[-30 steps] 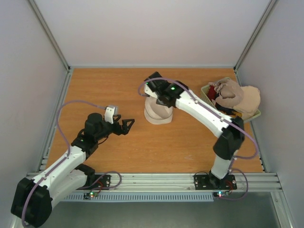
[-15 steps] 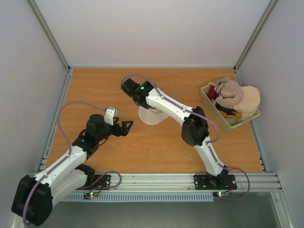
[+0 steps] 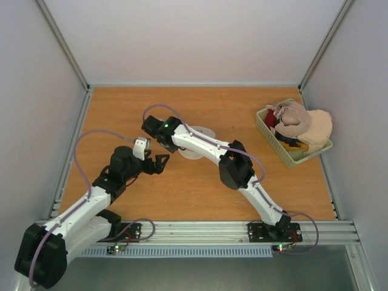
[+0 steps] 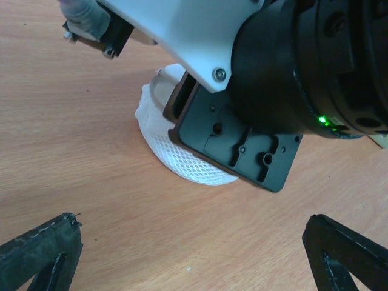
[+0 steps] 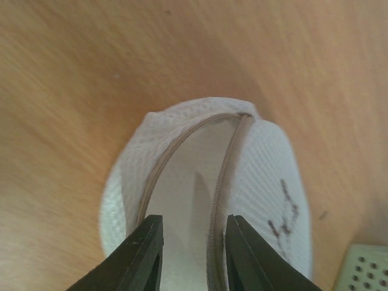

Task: Unzip the laundry bag and remove the bra

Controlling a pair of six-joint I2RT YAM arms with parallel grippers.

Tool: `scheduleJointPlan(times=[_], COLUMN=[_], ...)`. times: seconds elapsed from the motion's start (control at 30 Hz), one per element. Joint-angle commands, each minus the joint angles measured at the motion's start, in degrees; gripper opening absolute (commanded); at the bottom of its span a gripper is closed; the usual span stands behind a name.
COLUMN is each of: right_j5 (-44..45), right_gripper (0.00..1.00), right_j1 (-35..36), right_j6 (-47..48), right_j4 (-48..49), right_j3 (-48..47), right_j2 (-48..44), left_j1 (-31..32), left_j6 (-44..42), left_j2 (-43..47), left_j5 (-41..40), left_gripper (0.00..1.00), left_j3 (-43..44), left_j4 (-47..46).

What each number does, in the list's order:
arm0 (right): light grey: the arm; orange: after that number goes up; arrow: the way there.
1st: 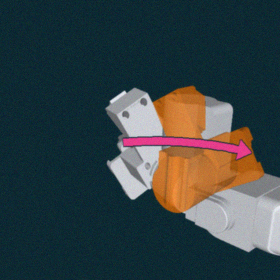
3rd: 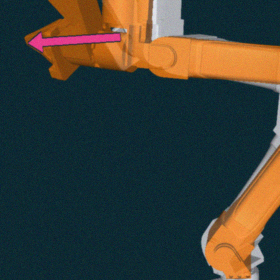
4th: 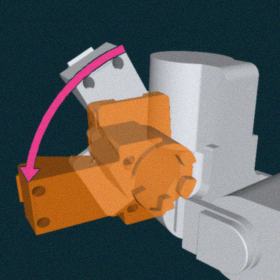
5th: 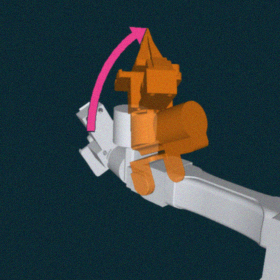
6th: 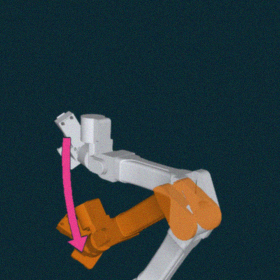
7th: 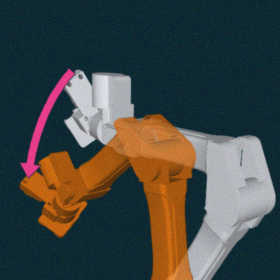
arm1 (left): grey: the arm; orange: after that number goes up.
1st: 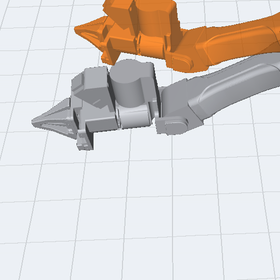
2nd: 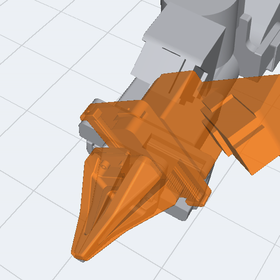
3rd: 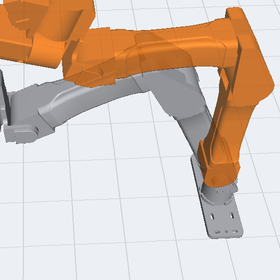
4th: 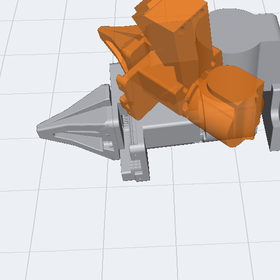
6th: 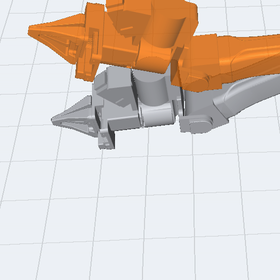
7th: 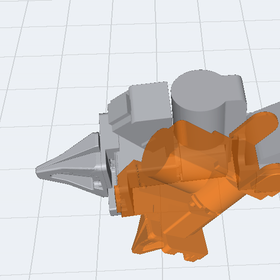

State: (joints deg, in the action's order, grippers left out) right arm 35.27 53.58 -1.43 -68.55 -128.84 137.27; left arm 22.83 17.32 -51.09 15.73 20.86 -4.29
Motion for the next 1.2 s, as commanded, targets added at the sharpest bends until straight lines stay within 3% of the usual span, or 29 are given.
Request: scheduleJointPlan(times=[0.0,0.1,0.3,0.33,0.37,0.4,0.57,0.67,0.87,0.97,1.17], right_j5=[-9.2,-10.1,-15.7,-16.1,-16.2,-16.0,-15.2,-17.3,-31.9,-31.2,-31.9], right_gripper=[0.33,0.37,0.57,0.64,0.88,0.98,0.98,0.98,0.98,0.98,0.98], right_j1=[0.1,0.0,-1.0,-1.0,-1.1,-1.2,-3.6,-6.3,-19.4,-26.8,-42.1], right_j6=[-2.5,-2.6,-2.0,-1.8,-1.5,-1.3,-0.5,2.1,-1.7,-0.7,-2.9], right_j4=[5.0,7.2,10.4,11.0,11.7,12.4,16.8,24.8,51.6,63.8,78.4], right_j3=[0.6,1.3,1.7,1.7,1.8,1.8,4.1,11.4,41.4,56.6,79.0], right_j2=[-1.6,-3.9,-9.6,-10.8,-12.1,-14.0,-22.1,-30.2,-52.7,-62.0,-74.3], left_j1=[-0.5,-0.8,-1.4,-1.6,-1.9,-2.4,-4.7,-6.0,-9.9,-13.4,-21.7], left_j6=[-1.4,-1.5,-1.6,-1.8,-2.0,-2.2,-2.6,-2.6,-2.8,-3.0,-6.1], left_j2=[0.8,1.2,2.2,2.5,2.8,3.0,4.3,5.3,6.5,7.5,8.6], left_j5=[-0.9,-1.0,-0.6,-0.8,-1.0,-1.2,-3.9,-5.9,-9.0,-11.5,-14.8], left_gripper=[0.99,0.99,0.99,0.99,0.99,0.99,0.99,0.99,0.99,0.99,0.99], left_j3=[-0.7,-0.7,-1.3,-1.4,-1.5,-1.4,-1.5,-1.8,-1.9,-2.2,-4.3], left_j4=[-2.4,-2.6,-4.4,-4.6,-4.7,-4.7,-4.7,-5.6,-5.2,-5.1,-9.5])
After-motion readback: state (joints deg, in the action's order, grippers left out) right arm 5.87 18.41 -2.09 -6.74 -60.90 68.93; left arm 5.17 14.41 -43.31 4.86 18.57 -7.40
